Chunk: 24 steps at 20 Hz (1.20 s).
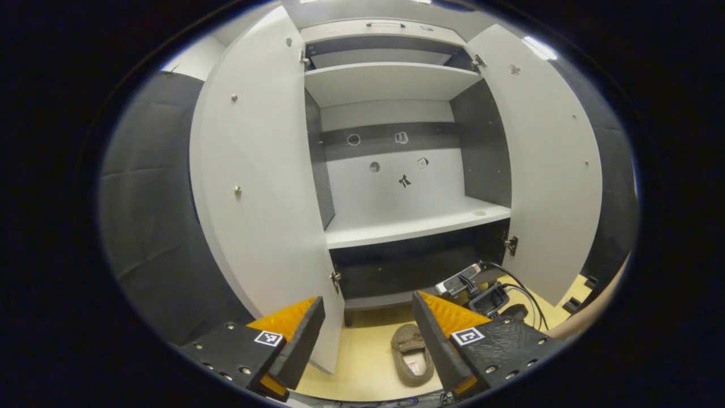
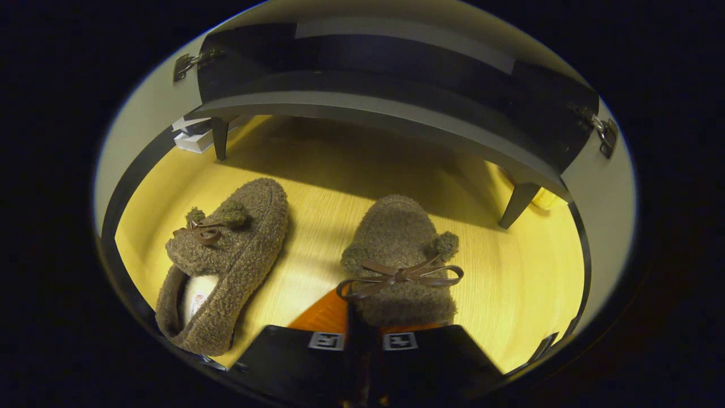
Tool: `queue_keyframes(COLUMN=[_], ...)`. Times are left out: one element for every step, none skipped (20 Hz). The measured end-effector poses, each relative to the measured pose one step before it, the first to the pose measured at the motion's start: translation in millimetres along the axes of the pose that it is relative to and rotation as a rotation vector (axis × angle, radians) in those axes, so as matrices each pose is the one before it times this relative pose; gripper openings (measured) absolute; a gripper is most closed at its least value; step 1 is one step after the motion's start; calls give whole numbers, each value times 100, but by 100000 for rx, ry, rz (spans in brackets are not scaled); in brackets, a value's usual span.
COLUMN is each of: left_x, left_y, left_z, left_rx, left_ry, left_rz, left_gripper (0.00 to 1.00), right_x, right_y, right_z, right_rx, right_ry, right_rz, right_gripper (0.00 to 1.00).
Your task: Grab one shoe with the right hand and put it into the shoe cabinet, grab the other shoe with the left hand and put it into the shoe cabinet; then close the right door with the right hand and the left door with the left hand.
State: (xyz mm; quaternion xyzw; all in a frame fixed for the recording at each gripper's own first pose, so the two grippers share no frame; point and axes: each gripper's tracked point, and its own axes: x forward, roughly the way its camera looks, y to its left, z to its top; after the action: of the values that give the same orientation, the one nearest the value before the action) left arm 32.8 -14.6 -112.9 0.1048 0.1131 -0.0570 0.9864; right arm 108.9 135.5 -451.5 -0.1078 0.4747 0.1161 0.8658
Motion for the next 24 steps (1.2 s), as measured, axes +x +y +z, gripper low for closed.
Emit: queue_keyframes(left_x=[51,25,83,77,134,102,-9,70,-15,59,45,110,126,148,22,226,244,259,113,93,80,91,92,9], left_y=[-218,-61,-13,11,78,116,95,86,-19,43,220,292,233,66,-67,-55,-87,-190,-245,-247,-224,-280,-233,-249], left_z=[74,185,109,123,185,164,163,201,46,69,-192,-23,-180,-111,-304,-225,-232,-82,-58,174,279,410,269,190], left_rx=[-347,-409,-157,23,-72,-263,-147,58,328,741,999,799,314,-224,-550,-541,-373,-277,-225,-67,100,239,309,125], left_ry=[75,-218,-242,-243,-283,-389,-616,-674,-559,-391,-158,-210,-133,-22,186,380,316,85,165,-230,-800,-1046,-972,-716], left_rz=[-449,-157,-87,-10,44,-36,-165,-278,-456,-640,-10,493,143,-313,-736,-952,-983,-1223,-1376,-1347,-1134,-1141,-1086,-1149], left_gripper=[98,98,98,98,98,98,98,98,98,98,98,98,98,98,98,96,93,91,98,93,88,91,91,84], right_x=[-223,-76,-363,-371,-597,-760,-818,-802,-844,-1018,-997,-1074,-996,-1066,-1030,-1044,-999,-1077,-1080,-1130,-959,-979,-971,-987], right_y=[43,-178,-65,-58,-411,-307,-32,-164,-338,-182,79,-77,44,75,43,244,137,249,241,240,432,460,411,460], right_z=[-368,262,211,389,277,164,-129,-62,-81,9,-88,105,46,199,71,68,298,395,248,277,467,553,872,1030], right_rx=[1840,1655,1976,2428,2374,3167,3049,1924,788,-124,-547,-714,-922,-717,-741,-1102,-1106,-1112,-966,-730,-406,191,397,335], right_ry=[2235,1333,-537,-1033,-857,12,94,33,-423,-357,-651,-820,-1087,-1152,-1119,-1073,-1540,-1553,-1284,-1090,-1284,-1476,-2243,-2182], right_rz=[2884,2817,1535,717,640,1157,1005,517,156,599,764,437,504,133,-523,-195,122,367,230,143,388,621,858,510], right_gripper=[4,2,2,2,2,2,2,2,2,2,2,2,2,2,2,2,2,2,2,1,2,2,2,2])
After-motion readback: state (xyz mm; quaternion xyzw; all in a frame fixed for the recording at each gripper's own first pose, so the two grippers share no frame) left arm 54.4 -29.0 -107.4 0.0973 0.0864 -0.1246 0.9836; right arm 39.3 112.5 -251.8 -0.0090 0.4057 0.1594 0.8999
